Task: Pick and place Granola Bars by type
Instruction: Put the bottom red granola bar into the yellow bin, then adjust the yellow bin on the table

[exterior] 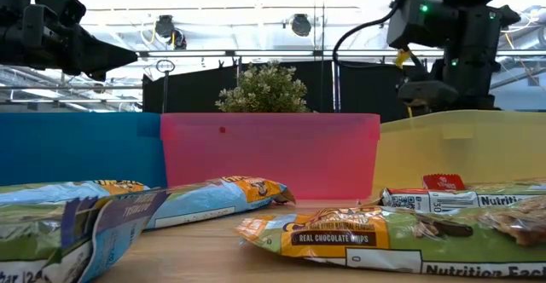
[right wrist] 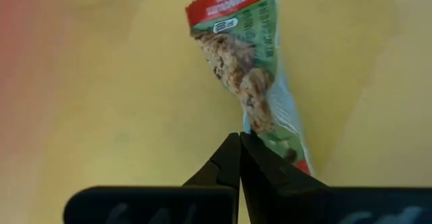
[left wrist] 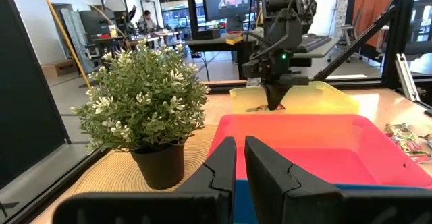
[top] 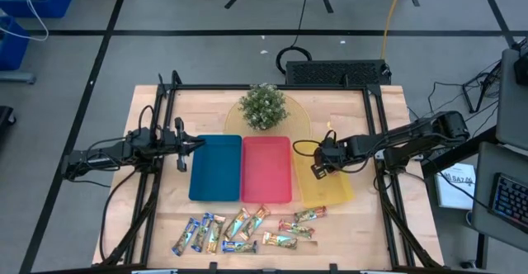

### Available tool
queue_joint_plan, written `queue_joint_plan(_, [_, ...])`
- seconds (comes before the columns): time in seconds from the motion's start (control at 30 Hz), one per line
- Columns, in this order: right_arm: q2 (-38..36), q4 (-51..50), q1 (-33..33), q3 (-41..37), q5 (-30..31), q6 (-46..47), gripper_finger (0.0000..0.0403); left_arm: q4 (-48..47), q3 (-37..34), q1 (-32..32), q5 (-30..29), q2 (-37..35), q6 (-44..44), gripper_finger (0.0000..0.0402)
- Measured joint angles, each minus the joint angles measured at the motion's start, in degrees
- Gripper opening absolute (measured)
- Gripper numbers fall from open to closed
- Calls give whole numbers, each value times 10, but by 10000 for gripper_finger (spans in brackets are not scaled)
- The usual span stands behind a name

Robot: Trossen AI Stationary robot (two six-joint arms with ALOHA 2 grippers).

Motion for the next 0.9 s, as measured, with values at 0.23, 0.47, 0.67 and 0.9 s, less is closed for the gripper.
queue_joint_plan(0.23, [0,24,-11,-5,-1,-11,0,0,0,0,0,0,0,42])
queue_joint_plan(0.47, [0,65,-12,18,29,-48,0,0,0,0,0,0,0,42])
queue_joint_plan(0.67, [0,52,-23,18,33,-59,0,0,0,0,0,0,0,42])
queue_joint_plan(0.9, [-36,175,-11,18,15,-192,0,0,0,0,0,0,0,42])
